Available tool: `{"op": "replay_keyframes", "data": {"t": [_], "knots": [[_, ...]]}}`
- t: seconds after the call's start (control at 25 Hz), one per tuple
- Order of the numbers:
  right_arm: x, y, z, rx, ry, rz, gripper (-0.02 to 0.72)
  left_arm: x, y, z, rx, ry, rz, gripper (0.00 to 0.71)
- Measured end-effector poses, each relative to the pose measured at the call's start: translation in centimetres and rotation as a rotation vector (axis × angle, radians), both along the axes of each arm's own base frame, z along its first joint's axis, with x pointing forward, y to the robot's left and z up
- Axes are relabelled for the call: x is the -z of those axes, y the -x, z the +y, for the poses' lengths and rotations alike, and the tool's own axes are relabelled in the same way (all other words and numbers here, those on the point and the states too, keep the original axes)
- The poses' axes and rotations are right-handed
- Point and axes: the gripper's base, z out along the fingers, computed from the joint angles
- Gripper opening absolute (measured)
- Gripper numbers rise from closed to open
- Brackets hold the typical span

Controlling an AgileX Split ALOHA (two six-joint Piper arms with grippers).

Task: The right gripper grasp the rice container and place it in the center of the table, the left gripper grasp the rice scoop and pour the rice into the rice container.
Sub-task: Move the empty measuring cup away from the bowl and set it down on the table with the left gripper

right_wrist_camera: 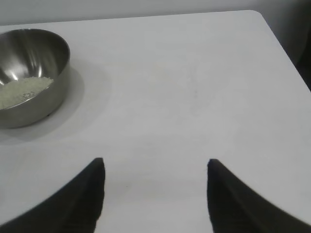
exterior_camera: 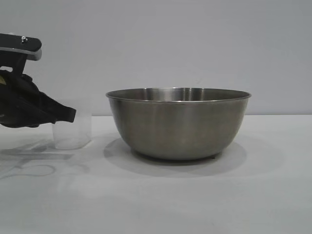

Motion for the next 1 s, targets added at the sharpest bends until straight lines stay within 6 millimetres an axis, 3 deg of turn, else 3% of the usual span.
{"op": "replay_keyframes", "data": {"t": [0.08,0.12,0.72,1.0], "knots": [[0.0,0.0,0.0,0.0,0.0,0.0,0.387,-0.4,0.7,0.2,0.015,-0.004,0.005,0.263],[0.0,0.0,0.0,0.0,0.0,0.0,0.387,-0.5,1.1,0.3,0.025,-0.007,0.011,0.305],[0.0,0.0,0.0,0.0,0.0,0.0,0.387,-3.0,8.1,2.7,0.085,-0.037,0.071,0.289],[0.0,0.0,0.0,0.0,0.0,0.0,0.387,-3.5,10.1,3.9,0.028,-0.011,0.113,0.289]]}}
